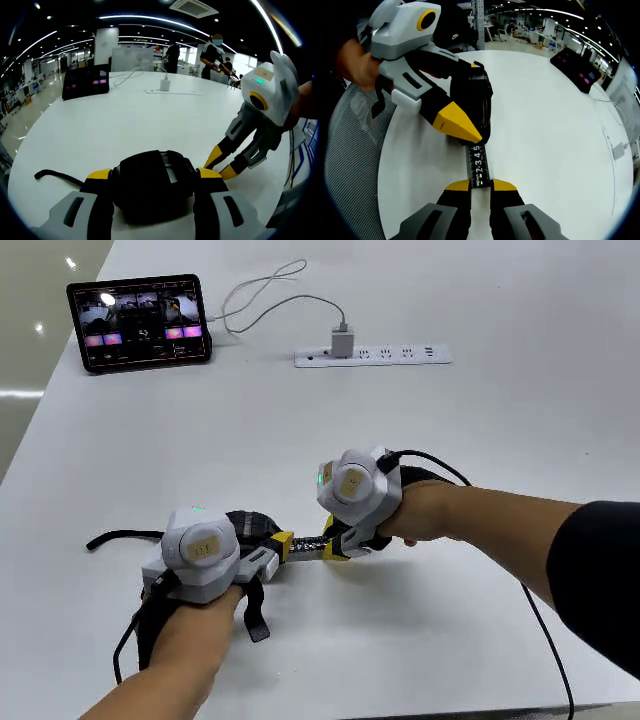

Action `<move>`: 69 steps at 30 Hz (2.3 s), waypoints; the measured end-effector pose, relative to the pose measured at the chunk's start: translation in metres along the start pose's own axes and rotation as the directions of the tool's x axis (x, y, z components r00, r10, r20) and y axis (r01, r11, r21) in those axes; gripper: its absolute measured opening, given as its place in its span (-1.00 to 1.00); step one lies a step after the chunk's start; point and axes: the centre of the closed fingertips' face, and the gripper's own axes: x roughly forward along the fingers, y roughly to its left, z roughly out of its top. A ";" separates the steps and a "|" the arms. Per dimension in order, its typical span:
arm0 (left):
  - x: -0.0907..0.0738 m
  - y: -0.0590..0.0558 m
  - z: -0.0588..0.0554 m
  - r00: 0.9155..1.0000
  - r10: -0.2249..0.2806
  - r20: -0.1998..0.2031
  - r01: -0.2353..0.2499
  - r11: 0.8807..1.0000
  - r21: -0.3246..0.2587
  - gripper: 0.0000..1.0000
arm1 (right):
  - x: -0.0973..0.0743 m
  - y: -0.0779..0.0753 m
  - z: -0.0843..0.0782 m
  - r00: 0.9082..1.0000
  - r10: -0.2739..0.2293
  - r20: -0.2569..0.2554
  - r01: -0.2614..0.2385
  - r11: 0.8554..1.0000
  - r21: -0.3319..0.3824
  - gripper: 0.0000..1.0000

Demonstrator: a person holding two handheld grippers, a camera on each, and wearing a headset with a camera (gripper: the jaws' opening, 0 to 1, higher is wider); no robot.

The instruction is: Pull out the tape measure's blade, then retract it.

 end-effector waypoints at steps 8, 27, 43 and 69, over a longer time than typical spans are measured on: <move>0.000 0.000 0.000 1.000 -0.003 0.000 0.003 1.000 -0.007 0.20 | 0.005 0.001 0.009 1.000 0.000 0.026 0.000 1.000 0.004 -0.82; -0.001 0.001 0.001 1.000 -0.006 0.002 0.006 1.000 -0.011 0.20 | 0.012 0.002 0.020 0.999 0.000 0.046 0.000 1.000 0.005 -0.82; -0.003 0.000 0.000 1.000 -0.009 0.002 0.010 1.000 -0.014 0.20 | 0.015 0.003 0.026 0.998 0.016 0.067 -0.016 1.000 0.003 -0.82; -0.002 0.001 0.001 1.000 -0.009 0.001 0.009 1.000 -0.025 0.20 | 0.020 0.003 0.035 0.995 0.032 0.098 -0.033 0.999 0.012 -0.82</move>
